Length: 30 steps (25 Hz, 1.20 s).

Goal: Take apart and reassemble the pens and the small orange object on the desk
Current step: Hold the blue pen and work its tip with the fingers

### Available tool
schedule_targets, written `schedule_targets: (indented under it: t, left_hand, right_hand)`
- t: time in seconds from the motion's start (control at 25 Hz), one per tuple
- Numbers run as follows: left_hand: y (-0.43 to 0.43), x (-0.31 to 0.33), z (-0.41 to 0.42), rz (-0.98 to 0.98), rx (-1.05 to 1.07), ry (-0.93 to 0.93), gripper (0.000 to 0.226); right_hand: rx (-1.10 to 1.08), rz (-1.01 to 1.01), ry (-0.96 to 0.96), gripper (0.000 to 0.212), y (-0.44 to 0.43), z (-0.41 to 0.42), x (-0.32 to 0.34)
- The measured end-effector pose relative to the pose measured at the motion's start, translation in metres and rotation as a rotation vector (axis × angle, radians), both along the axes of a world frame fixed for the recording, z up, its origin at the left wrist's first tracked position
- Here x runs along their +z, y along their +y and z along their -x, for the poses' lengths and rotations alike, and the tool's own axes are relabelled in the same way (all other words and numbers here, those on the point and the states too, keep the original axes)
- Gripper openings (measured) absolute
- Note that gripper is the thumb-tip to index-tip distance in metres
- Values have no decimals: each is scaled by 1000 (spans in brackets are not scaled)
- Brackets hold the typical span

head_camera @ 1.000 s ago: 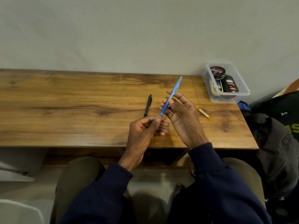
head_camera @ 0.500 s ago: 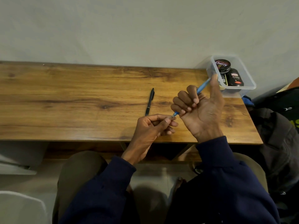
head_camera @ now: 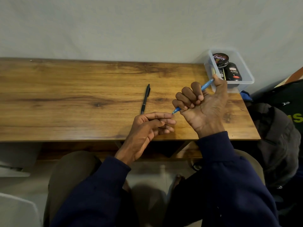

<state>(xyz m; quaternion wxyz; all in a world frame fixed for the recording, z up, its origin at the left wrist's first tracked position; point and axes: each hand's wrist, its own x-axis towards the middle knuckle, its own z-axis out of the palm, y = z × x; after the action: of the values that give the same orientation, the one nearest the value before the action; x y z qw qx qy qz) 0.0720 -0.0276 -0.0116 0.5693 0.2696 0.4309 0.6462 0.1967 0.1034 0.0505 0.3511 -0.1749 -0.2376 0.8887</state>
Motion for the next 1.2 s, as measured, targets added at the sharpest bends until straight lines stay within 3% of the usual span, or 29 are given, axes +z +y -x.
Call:
schedule_targets:
  t: [1.2]
  left_hand:
    - [-1, -2, 0, 11, 29, -1, 30]
  right_hand:
    - [7, -51, 7, 66, -5, 4, 1]
